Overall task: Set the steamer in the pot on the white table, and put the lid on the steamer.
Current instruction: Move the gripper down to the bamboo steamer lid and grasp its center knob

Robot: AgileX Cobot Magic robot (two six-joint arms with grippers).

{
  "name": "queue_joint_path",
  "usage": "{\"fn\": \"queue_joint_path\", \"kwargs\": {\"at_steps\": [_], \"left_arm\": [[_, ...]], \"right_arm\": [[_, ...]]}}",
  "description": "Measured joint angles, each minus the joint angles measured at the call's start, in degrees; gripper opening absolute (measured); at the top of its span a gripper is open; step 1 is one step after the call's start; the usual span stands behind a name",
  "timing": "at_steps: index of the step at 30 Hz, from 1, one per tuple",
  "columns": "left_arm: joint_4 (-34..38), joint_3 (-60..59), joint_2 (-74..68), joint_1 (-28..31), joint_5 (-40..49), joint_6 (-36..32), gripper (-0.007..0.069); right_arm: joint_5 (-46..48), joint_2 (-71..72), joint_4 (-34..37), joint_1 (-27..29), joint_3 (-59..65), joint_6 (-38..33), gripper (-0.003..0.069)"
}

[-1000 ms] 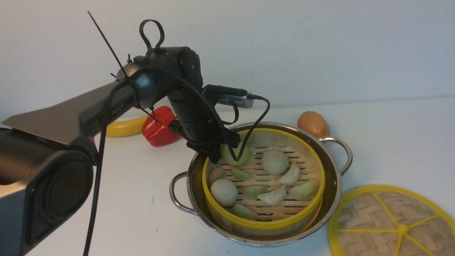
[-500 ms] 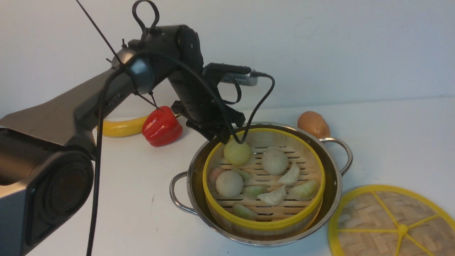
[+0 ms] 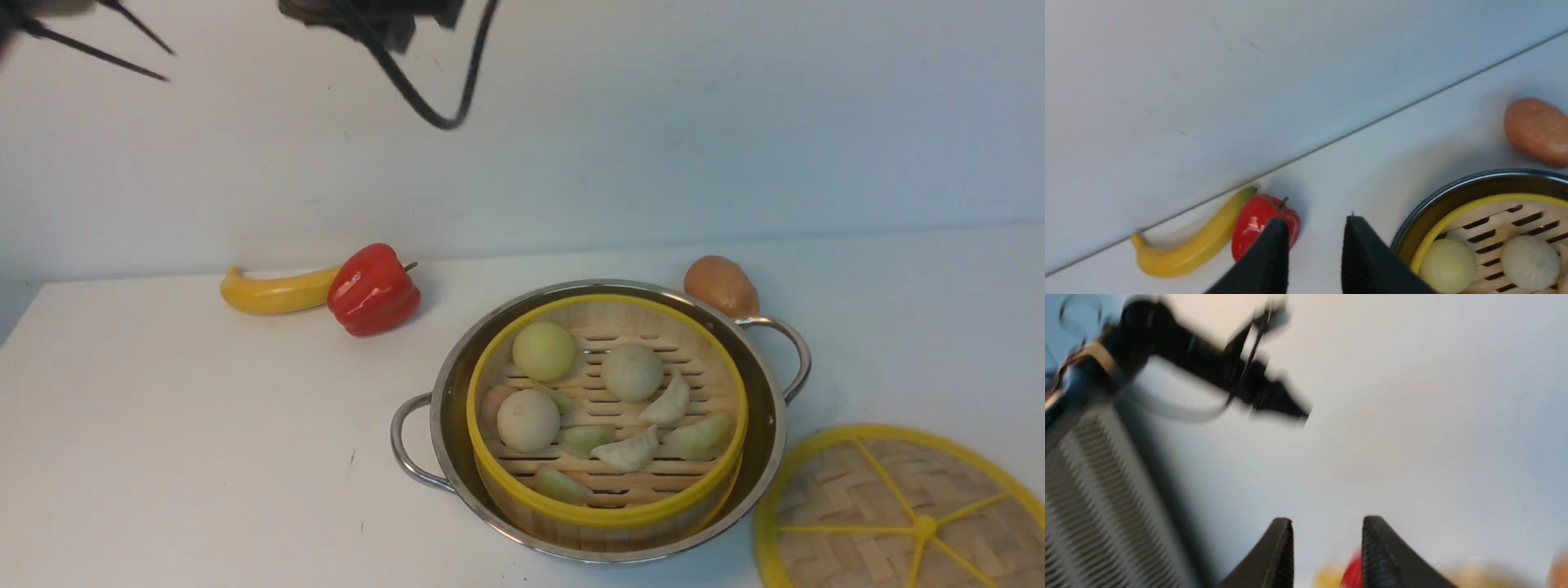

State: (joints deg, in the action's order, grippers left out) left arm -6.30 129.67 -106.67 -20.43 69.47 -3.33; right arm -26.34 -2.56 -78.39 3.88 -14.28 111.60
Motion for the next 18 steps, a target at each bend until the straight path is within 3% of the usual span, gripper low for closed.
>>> {"fn": "queue_joint_path", "kwargs": {"at_steps": [3,7,10,12,18], "left_arm": [[-0.2,-2.2,6.0,0.0,0.0,-0.6,0.0106],[-0.2,-9.1,14.2,0.0,-1.3,-1.2,0.0023],[-0.4,-14.9,19.7,0.0,-4.9,-1.2,-0.0008],[-1.8,-24.4,28.6,0.0,-11.0,-1.2,-0.0024],[-4.4,-46.2,44.6,0.0,-19.5,-0.5,-0.0021]], "right_arm": [[3.3,-3.6,2.8,0.0,-8.0,-9.8,0.0249],[3.3,-13.8,0.6,0.0,-18.1,-13.3,0.0249],[1.4,-20.8,-4.7,0.0,-23.8,-11.6,0.0249],[-4.8,-32.3,-14.8,0.0,-30.3,-5.3,0.0249],[-17.6,-51.3,-19.8,0.0,-36.2,1.5,0.0249]]}}
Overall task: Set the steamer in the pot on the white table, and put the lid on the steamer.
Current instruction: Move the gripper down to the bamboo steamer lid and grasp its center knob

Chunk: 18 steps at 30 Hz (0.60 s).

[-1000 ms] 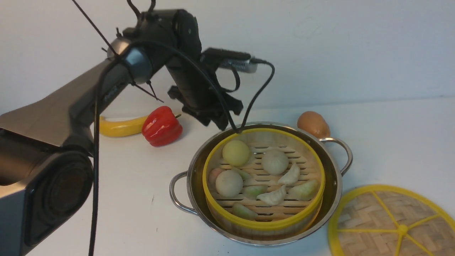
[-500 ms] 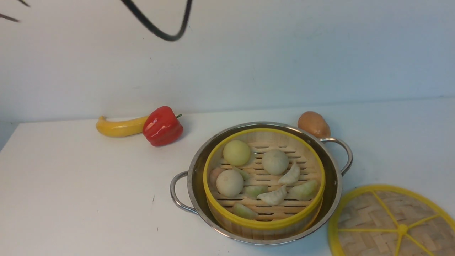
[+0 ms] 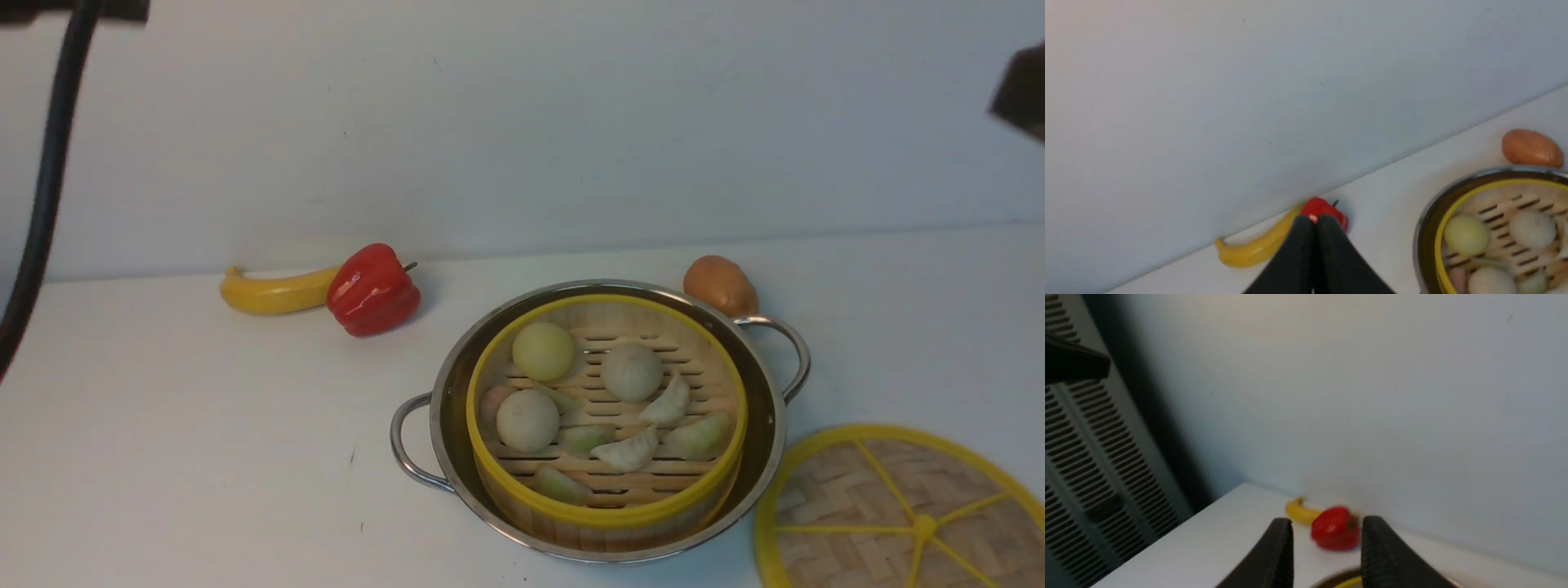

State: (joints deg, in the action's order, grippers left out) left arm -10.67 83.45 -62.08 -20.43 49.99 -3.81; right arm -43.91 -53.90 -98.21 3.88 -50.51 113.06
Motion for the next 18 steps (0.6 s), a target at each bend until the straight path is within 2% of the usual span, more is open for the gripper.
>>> {"fn": "queue_joint_path", "kwargs": {"at_steps": [6,9,10,13,15,17,18], "left_arm": [[-0.6,-20.9,14.6,0.0,-3.8,1.8,-0.0021],[-0.6,-26.6,18.9,0.0,-5.2,3.8,-0.0021],[-0.7,-30.2,21.7,0.0,-6.5,6.2,-0.0021],[-0.7,-37.2,26.6,0.0,-9.1,8.8,-0.002],[-0.5,-40.7,28.9,0.0,-10.3,9.4,-0.0012],[-0.2,-43.7,31.9,0.0,-11.3,9.7,-0.001],[-0.2,-44.7,33.2,0.0,-11.6,9.7,-0.001]], "right_arm": [[-9.0,-16.1,-0.8,-0.4,-2.2,4.0,0.0249],[-12.1,-19.1,3.5,-0.5,-4.9,4.2,0.0249],[-13.1,-20.2,8.4,-0.6,-7.5,3.7,0.0249],[-11.1,-20.9,22.8,-0.6,-15.1,-3.0,0.0249],[-6.3,-20.9,31.0,-0.6,-20.8,-11.2,0.0249],[2.4,-20.8,39.9,-0.1,-28.2,-23.2,0.0249],[7.2,-20.7,41.4,0.3,-31.5,-28.8,0.0249]]}}
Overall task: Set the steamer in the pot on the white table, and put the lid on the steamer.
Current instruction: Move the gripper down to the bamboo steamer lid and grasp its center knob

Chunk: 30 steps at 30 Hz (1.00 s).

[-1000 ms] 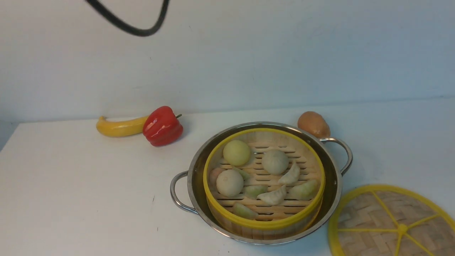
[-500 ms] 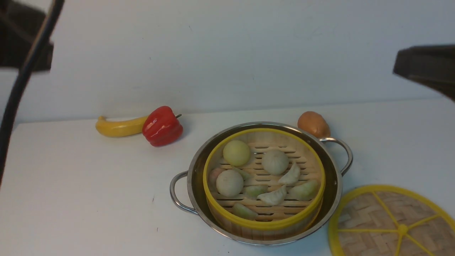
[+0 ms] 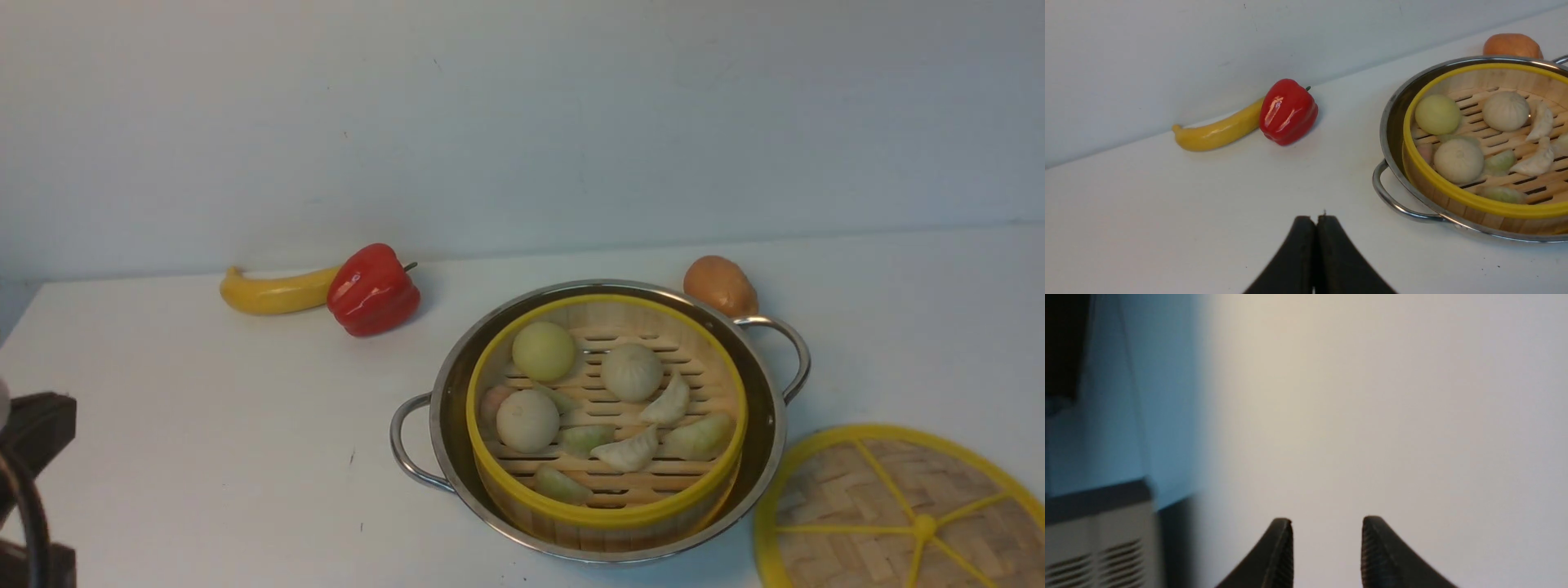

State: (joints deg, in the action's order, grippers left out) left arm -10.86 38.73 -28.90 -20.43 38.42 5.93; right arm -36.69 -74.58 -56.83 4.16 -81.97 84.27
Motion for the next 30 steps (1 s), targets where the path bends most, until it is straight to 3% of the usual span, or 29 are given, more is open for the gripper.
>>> {"fn": "queue_joint_path", "kwargs": {"at_steps": [1,3,5,8,10,12,13,15,16,17,18,21,24,30], "left_arm": [[0.0,0.0,0.0,0.0,0.0,0.0,-0.001],[0.0,-1.3,2.1,0.0,-0.5,0.0,-0.001],[-0.2,-2.5,5.7,0.0,-1.3,-0.3,-0.0007],[-1.5,-3.5,9.5,0.0,-2.4,-0.3,0.0],[-3.0,-4.1,12.5,0.0,-3.3,-0.4,0.0],[-5.2,-4.6,15.7,0.0,-3.8,0.1,0.0],[-5.8,-4.8,16.4,0.0,-3.8,0.2,0.0],[-7.5,-5.1,17.6,0.0,-3.8,0.8,0.0],[-10.2,-5.7,18.9,0.0,-3.7,1.8,0.0],[-11.2,-6.0,19.1,0.0,-3.5,2.3,0.0],[-12.9,-6.5,19.4,0.0,-3.1,3.1,0.0],[-16.2,-8.7,19.4,0.0,-0.5,6.3,0.0],[-17.9,-10.9,19.4,0.0,0.2,9.6,0.0],[-19.1,-14.0,19.4,0.0,0.2,13.7,0.0]], "right_arm": [[0.0,0.0,0.0,0.0,0.0,0.0,0.0249],[10.5,0.1,-0.6,0.4,-5.5,-10.2,0.0249],[31.1,0.5,-5.4,0.4,-9.0,-19.7,0.0249],[55.5,0.4,-4.5,0.4,-9.2,-27.6,0.0249],[72.0,-0.3,2.0,0.5,-9.2,-34.5,0.0249],[90.1,-1.8,13.8,0.7,-9.2,-47.9,0.0249],[94.6,-2.5,17.3,0.8,-9.2,-53.2,0.0249],[98.3,-3.3,23.6,0.8,-9.2,-58.6,0.0249],[104.3,-5.7,38.0,0.8,-9.2,-71.2,0.0249],[105.3,-6.6,41.0,0.8,-9.2,-74.5,0.0249],[106.6,-8.6,52.4,0.8,-9.2,-80.7,0.0249],[107.2,-12.7,68.1,0.0,-9.0,-89.7,0.0249],[106.9,-14.0,71.0,-2.0,-6.9,-92.2,0.0249],[106.9,-12.7,63.9,-6.1,6.5,-89.3,0.0249]]}}
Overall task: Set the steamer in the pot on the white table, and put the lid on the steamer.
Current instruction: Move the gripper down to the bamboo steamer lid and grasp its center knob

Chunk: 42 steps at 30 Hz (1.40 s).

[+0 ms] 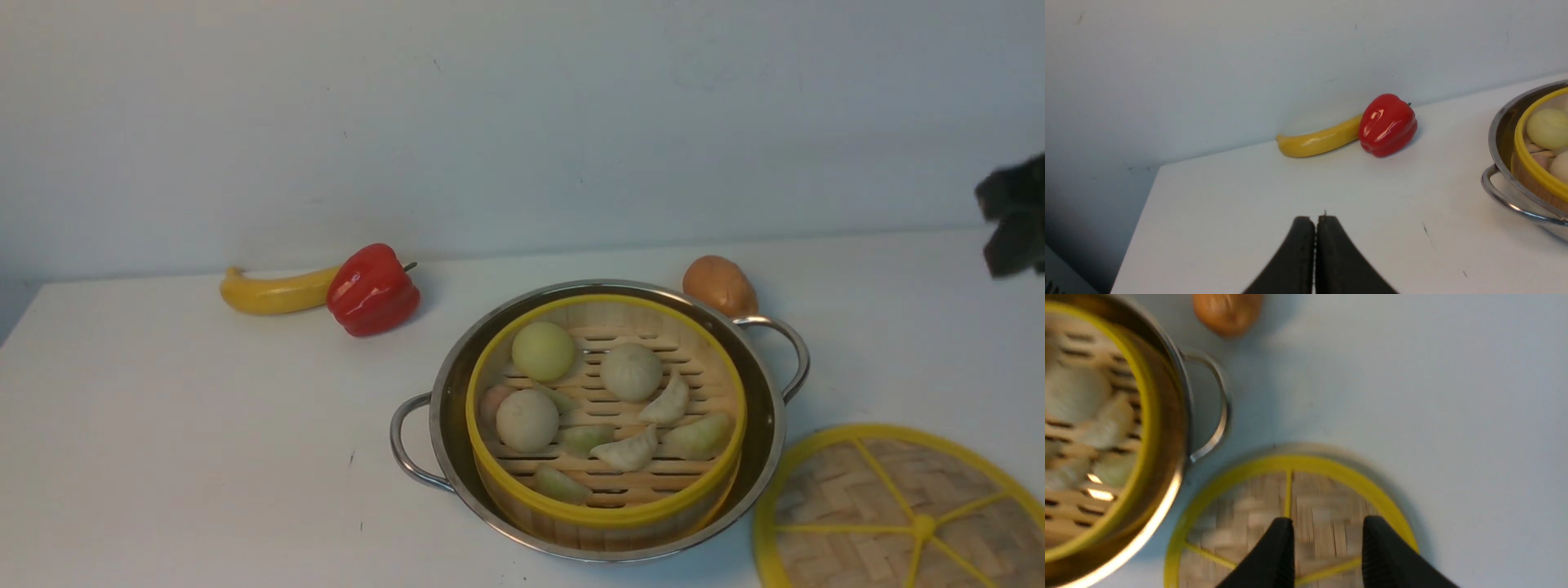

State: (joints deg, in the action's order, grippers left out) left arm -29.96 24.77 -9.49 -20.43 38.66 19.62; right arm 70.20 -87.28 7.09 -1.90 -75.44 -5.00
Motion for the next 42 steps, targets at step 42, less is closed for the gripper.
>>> {"fn": "queue_joint_path", "kwargs": {"at_steps": [42], "left_arm": [[0.1,-1.1,0.0,0.0,-0.3,0.5,0.0]], "right_arm": [[-20.4,-5.0,-1.3,-9.5,25.1,2.7,0.0249]]}}
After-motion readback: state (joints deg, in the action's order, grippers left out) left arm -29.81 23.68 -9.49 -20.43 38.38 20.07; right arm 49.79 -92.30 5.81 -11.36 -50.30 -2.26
